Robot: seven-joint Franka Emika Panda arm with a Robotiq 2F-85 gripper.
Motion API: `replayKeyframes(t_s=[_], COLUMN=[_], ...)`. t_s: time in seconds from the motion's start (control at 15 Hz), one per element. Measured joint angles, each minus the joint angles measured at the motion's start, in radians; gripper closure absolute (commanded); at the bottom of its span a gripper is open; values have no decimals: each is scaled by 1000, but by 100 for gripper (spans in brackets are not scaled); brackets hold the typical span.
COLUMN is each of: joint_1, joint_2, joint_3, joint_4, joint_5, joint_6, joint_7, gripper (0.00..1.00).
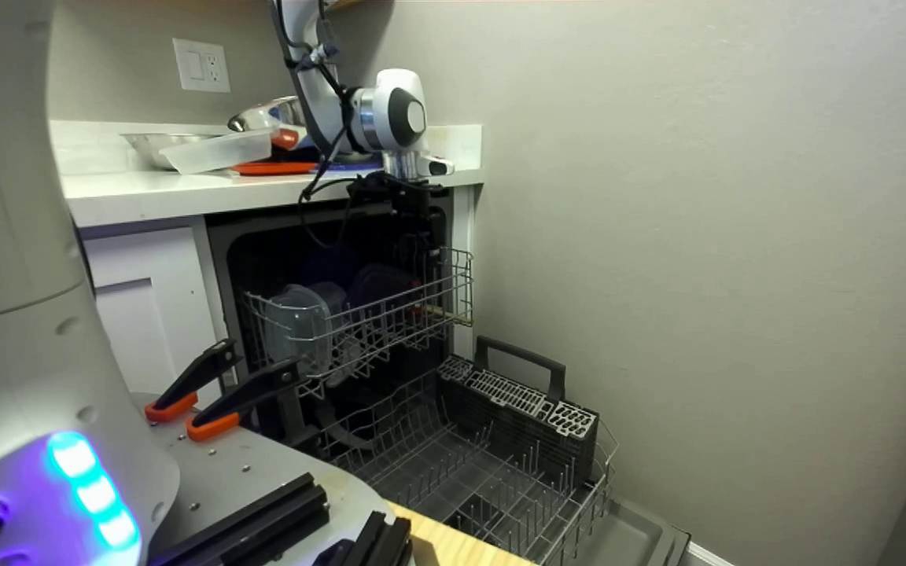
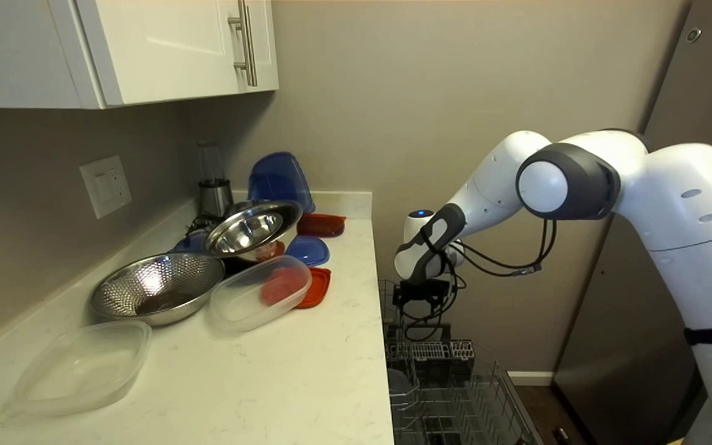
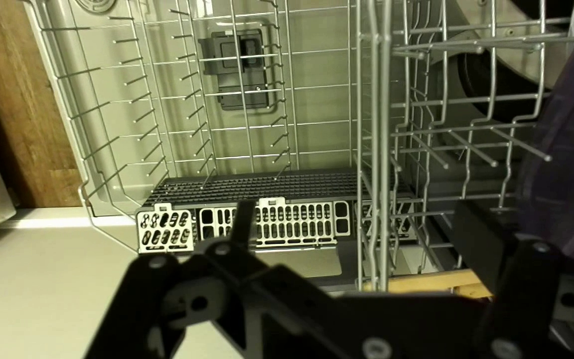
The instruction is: Put the dish rack into the dishwasher
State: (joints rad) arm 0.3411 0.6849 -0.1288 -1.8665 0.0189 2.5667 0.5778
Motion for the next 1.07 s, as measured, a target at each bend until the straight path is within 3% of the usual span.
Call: replayKeyframes(t_s=[0.6, 1.07], joint_1=[-53, -101], joint_2=[-247, -335], joint_3=[-14, 1], joint_4=[-259, -345], joint_5=[-14, -14], joint_6=[4, 20], joint_7=[-2, -3], gripper=[0, 0])
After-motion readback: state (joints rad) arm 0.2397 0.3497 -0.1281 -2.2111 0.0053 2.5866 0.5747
